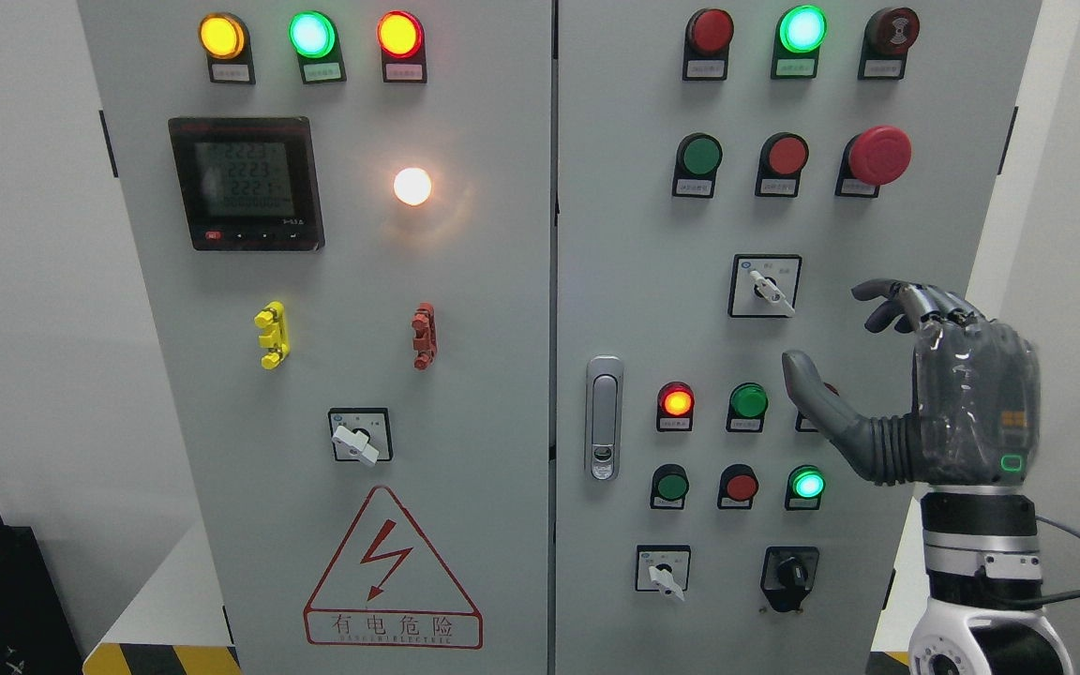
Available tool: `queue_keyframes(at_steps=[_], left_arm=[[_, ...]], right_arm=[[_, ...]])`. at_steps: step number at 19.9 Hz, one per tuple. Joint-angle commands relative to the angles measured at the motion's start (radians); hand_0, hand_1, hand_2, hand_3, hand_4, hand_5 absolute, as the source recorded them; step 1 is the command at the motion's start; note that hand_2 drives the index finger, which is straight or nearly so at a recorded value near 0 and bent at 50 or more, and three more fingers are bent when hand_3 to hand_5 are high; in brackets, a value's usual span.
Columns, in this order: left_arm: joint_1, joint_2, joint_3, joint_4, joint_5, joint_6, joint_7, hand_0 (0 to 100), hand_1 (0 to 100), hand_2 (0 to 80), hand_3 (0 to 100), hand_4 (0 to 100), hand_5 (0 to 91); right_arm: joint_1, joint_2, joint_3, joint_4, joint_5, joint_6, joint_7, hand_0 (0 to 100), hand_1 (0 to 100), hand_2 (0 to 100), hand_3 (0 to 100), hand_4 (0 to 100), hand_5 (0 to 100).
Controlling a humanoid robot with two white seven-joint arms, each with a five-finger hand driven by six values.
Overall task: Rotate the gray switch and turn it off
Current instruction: 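Move the right hand toward the upper white rotary switch, then close the right hand's fingers around the rotary switch knob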
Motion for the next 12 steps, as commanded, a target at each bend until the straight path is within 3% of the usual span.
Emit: queue_keyframes(at_steps=[1, 12], left_arm=[[0.000, 0.000, 0.032, 0.000, 0.000, 0.000, 0.000, 12, 39, 0.0, 0, 0, 0.0], [0.000, 0.000, 0.032, 0.000, 0.000, 0.000, 0.000, 12, 39, 0.0, 0, 0, 0.0]], right_arm=[[-0.022, 0.000, 0.015, 0.027, 0.003, 0.006, 0.006, 3, 23, 42, 64, 68, 86], [-0.053, 0.000, 0.017, 0.042, 0.013, 0.042, 0.010, 1, 25, 48, 68, 71, 88]])
